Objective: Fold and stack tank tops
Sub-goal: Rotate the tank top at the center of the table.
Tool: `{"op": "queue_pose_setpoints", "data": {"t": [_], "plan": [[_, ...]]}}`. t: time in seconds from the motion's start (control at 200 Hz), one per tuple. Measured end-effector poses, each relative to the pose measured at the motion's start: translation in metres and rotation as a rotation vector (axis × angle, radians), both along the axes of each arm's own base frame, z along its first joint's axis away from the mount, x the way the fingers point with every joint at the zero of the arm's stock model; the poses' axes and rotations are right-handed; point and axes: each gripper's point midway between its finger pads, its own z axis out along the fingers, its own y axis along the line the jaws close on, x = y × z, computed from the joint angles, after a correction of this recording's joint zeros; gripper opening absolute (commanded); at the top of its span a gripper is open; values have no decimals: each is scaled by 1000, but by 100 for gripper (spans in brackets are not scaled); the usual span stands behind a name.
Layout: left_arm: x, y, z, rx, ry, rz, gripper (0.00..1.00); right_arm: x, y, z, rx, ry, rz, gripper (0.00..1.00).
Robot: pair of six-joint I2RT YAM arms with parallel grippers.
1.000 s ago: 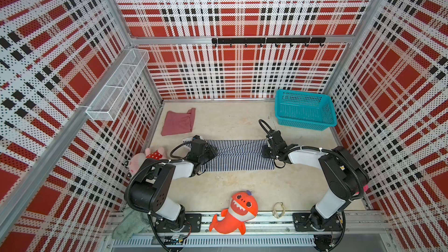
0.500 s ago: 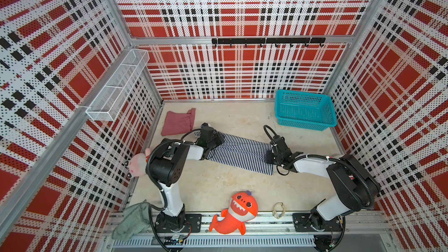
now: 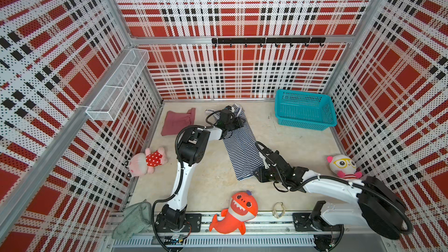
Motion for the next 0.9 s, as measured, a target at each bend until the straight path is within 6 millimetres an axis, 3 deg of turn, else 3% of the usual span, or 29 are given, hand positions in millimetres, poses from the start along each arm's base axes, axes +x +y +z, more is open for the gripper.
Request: {"op": "queue_pose_setpoints", "data": {"t": [0.085,0.145,0.331,0.416,0.566,0.646,0.737,0.902], "plan": [[3,-6,3,41,0,-45,59,18,-6,29,23,-72,-44,33],[4,-7,7,71,-2,-71,61,33,-16,38,30,-101,-90,33],[-3,1,15,139,0,-111,64,64,-34,19,-49,-106,-154,29],[-24,23,20,160,28,-93,64,75,-27,11,-87,-103,-132,25],[-85,78,49,155,45,-6,65,96,-14,0,-122,-110,-104,18],[-102,99,59,132,27,42,65,101,-9,-12,-142,-91,-91,16],[-122,114,46,122,52,79,64,100,-6,-27,-156,-61,-70,14],[-166,133,-4,135,190,115,64,90,-3,-47,-155,-18,-54,13]]}}
